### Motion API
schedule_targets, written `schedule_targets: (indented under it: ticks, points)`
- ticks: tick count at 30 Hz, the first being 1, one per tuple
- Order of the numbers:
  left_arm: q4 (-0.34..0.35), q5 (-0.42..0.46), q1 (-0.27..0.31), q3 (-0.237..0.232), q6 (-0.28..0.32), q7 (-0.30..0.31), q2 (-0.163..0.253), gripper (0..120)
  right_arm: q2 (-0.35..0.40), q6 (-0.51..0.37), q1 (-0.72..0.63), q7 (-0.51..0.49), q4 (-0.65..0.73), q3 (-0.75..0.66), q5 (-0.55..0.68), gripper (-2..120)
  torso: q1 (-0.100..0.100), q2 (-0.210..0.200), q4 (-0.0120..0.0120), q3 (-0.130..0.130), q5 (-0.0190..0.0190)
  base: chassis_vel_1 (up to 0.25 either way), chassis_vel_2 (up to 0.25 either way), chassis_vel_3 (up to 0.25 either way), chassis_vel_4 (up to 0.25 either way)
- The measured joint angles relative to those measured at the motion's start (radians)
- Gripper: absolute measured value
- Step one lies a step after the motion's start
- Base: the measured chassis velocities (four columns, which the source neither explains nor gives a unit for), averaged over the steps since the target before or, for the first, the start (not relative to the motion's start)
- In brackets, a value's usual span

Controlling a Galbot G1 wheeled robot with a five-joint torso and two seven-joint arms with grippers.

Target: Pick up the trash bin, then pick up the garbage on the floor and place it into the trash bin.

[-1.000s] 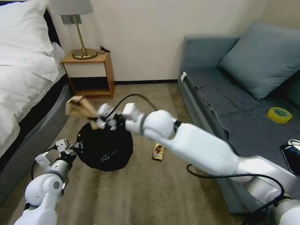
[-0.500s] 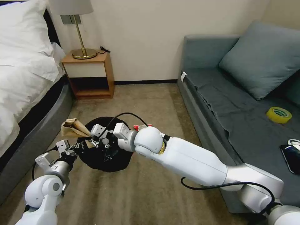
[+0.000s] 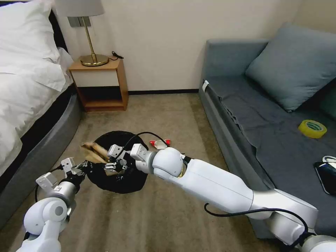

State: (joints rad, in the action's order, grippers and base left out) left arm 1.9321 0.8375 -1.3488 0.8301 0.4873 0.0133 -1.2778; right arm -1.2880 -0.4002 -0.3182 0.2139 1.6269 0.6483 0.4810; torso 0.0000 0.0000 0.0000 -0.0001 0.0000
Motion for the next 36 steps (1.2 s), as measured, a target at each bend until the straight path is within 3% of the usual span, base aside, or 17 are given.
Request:
schedule_targets:
  ticks: [7, 13, 22, 29, 36]
  points:
    - [0.005, 0.016, -0.006, 0.014, 0.001, 0.004, 0.006, 4, 0.000, 0.009, -0.018, -0.026, -0.002, -0.045, -0.012, 98, 0.000, 0.000, 0.0001, 0.000, 0.0000, 0.000, 0.000, 0.000, 0.000]
    - [0.008, 0.028, -0.008, 0.019, 0.001, 0.018, 0.010, 4, 0.026, 0.011, -0.032, -0.057, 0.031, -0.116, -0.019, 100, 0.000, 0.000, 0.0001, 0.000, 0.0000, 0.000, 0.000, 0.000, 0.000]
    - [0.033, 0.057, -0.036, 0.042, 0.016, 0.044, 0.002, 4, 0.121, 0.052, -0.172, -0.164, 0.166, -0.349, -0.127, 100, 0.000, 0.000, 0.0000, 0.000, 0.0003, 0.000, 0.000, 0.000, 0.000]
    - [0.082, 0.072, -0.059, 0.065, 0.033, 0.062, -0.004, 4, 0.218, 0.067, -0.387, -0.230, 0.302, -0.605, -0.243, 100, 0.000, 0.000, -0.0001, 0.000, 0.0003, 0.000, 0.000, 0.000, 0.000]
    - [0.091, 0.070, -0.049, 0.075, 0.034, 0.089, -0.010, 4, 0.174, 0.075, -0.648, -0.241, 0.387, -0.808, -0.306, 100, 0.000, 0.000, -0.0002, 0.000, 0.0004, 0.000, 0.000, 0.000, 0.000]
